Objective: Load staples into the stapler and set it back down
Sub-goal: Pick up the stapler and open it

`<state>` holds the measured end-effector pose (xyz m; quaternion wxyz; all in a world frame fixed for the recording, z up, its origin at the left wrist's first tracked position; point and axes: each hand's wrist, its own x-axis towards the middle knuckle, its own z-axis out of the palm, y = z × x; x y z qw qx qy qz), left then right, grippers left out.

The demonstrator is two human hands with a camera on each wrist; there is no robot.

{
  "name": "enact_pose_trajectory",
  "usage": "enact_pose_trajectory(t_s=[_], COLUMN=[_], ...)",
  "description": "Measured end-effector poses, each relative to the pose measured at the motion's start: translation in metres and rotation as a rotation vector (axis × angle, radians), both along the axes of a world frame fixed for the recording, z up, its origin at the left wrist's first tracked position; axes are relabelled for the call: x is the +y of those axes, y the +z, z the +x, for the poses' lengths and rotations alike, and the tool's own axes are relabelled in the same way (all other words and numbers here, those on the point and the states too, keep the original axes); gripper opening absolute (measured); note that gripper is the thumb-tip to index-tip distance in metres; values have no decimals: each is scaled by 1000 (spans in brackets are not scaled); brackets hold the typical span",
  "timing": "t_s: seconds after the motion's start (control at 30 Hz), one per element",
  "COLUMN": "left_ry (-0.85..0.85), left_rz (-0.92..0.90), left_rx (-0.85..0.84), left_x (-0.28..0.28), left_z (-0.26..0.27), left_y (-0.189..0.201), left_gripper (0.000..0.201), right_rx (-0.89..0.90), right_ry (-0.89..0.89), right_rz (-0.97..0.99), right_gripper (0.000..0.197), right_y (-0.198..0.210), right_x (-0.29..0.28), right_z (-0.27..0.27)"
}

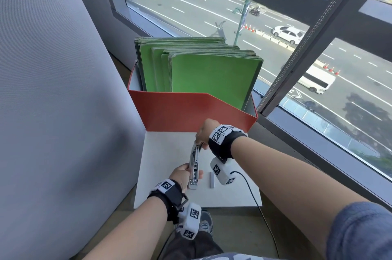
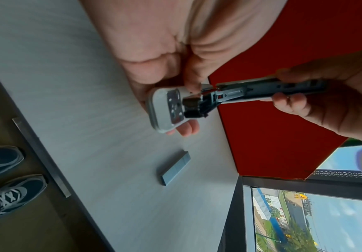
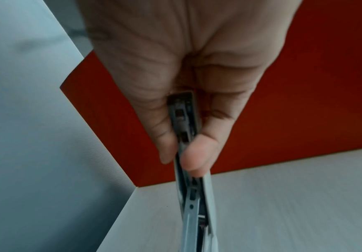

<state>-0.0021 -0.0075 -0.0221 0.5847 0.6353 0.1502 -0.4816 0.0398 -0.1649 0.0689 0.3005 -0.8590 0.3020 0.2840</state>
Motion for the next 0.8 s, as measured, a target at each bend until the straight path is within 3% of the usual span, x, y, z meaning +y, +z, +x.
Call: enact_pose_trajectory(t_s=[0.33, 0.53, 0.67, 0.8], left_ry=[-48, -126, -174, -204], left_rz=[9, -3, -8, -8], left_rx=[6, -10, -37, -41], left_x=[6, 12, 11, 9], left_z=[-6, -8, -10, -10], left_y=[1, 1, 3, 5], left_gripper=[34, 41, 52, 53], right_rx=[-173, -201, -173, -163], right_ry=[-179, -229, -291, -316], right_rz=[91, 136, 150, 183], right_gripper=[43, 34, 51, 53], right_y=[-27, -39, -51, -54], right_x=[-12, -19, -25, -29], right_z=[5, 1, -6, -12])
